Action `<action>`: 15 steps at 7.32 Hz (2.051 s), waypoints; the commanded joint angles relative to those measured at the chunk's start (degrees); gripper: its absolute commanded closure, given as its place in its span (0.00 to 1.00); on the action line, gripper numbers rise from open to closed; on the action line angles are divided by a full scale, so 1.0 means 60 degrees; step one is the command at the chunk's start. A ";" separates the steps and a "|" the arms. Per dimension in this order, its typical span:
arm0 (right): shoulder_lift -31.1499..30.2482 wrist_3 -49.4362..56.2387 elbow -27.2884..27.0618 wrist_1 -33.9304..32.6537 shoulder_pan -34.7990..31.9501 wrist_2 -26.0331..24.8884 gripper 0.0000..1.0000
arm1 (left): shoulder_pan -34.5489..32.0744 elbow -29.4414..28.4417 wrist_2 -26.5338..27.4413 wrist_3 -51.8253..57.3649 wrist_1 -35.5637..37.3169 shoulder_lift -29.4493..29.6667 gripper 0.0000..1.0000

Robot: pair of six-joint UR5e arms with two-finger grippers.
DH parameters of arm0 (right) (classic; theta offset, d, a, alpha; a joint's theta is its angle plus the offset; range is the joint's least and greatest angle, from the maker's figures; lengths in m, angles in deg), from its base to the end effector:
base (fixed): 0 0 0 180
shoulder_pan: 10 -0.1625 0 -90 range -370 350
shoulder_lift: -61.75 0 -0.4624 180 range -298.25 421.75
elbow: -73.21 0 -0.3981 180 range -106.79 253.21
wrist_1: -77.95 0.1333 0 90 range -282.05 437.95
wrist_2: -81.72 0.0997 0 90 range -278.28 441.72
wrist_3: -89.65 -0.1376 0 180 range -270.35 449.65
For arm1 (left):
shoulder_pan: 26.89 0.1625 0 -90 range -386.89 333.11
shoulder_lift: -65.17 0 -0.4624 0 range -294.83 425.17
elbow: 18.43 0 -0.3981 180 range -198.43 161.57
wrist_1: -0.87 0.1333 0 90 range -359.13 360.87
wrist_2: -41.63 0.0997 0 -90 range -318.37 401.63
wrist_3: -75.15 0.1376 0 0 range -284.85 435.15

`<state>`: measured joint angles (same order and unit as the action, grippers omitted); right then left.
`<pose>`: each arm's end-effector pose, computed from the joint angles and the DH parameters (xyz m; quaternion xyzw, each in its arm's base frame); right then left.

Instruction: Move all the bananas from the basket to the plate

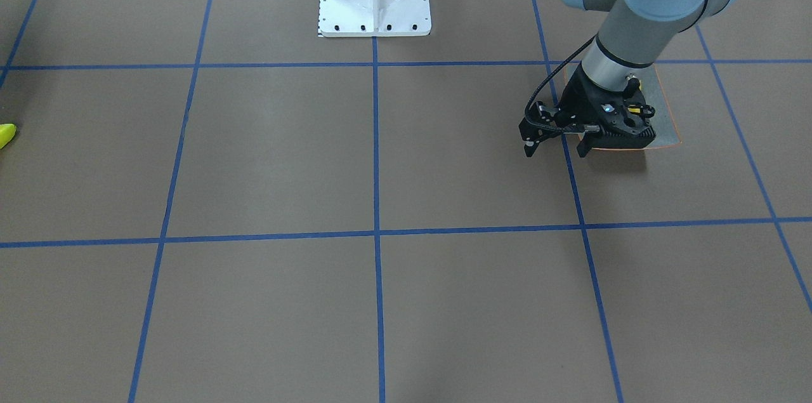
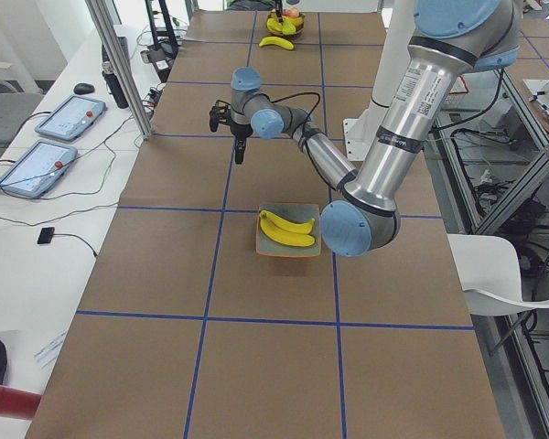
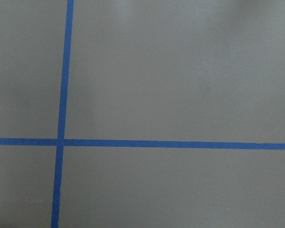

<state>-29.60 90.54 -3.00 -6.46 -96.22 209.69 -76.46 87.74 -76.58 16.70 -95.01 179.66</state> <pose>0.0186 -0.4559 0.8523 -0.0869 -0.3221 -0.0113 0.9426 0.3698 -0.5392 0.3349 0.0791 0.4367 -0.0444 0.8950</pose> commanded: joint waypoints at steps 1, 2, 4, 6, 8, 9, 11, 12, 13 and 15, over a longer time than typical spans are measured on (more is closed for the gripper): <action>-0.0009 0.0027 -0.0044 -0.0039 0.0000 0.0058 1.00 | 0.0000 -0.0014 0.0000 0.0000 0.0000 0.0006 0.00; -0.0024 0.0056 -0.0058 -0.0039 0.0000 0.0058 1.00 | 0.0000 -0.0014 0.0000 -0.0014 0.0000 0.0006 0.00; -0.0082 0.0129 -0.0117 -0.0039 -0.0014 0.0073 1.00 | 0.0000 -0.0014 0.0000 -0.0015 0.0000 -0.0008 0.00; -0.0257 0.0144 -0.0452 -0.0082 -0.0058 0.0088 1.00 | 0.0000 -0.0014 0.0000 -0.0015 0.0000 -0.0008 0.00; -0.0258 0.0827 -0.1211 -0.1378 -0.0306 0.0073 1.00 | 0.0015 -0.0029 0.0000 -0.0015 0.0000 -0.0008 0.00; -0.0215 0.1210 -0.1665 -0.2198 -0.0496 -0.0014 1.00 | 0.0015 -0.0029 0.0000 -0.0015 0.0000 -0.0008 0.00; -0.0156 0.1375 -0.1990 -0.2485 -0.0760 -0.0103 1.00 | 0.0015 -0.0044 -0.0015 -0.0015 -0.0015 -0.0008 0.00; -0.0156 0.1375 -0.2340 -0.2485 -0.0878 -0.0088 1.00 | 0.0015 -0.0029 -0.0015 -0.0015 -0.0029 0.0006 0.00; -0.0083 0.1360 -0.2677 -0.2500 -0.0893 -0.0059 1.00 | 0.0015 -0.0029 -0.0015 -0.0015 -0.0029 0.0006 0.00; 0.1009 0.1157 -0.2622 -0.3051 -0.0894 0.0102 1.00 | 0.0029 -0.0029 -0.0015 -0.0015 -0.0059 0.0050 0.00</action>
<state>-27.56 98.27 -18.56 -22.36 -101.52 209.76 -76.34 87.56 -76.67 16.62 -95.30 179.80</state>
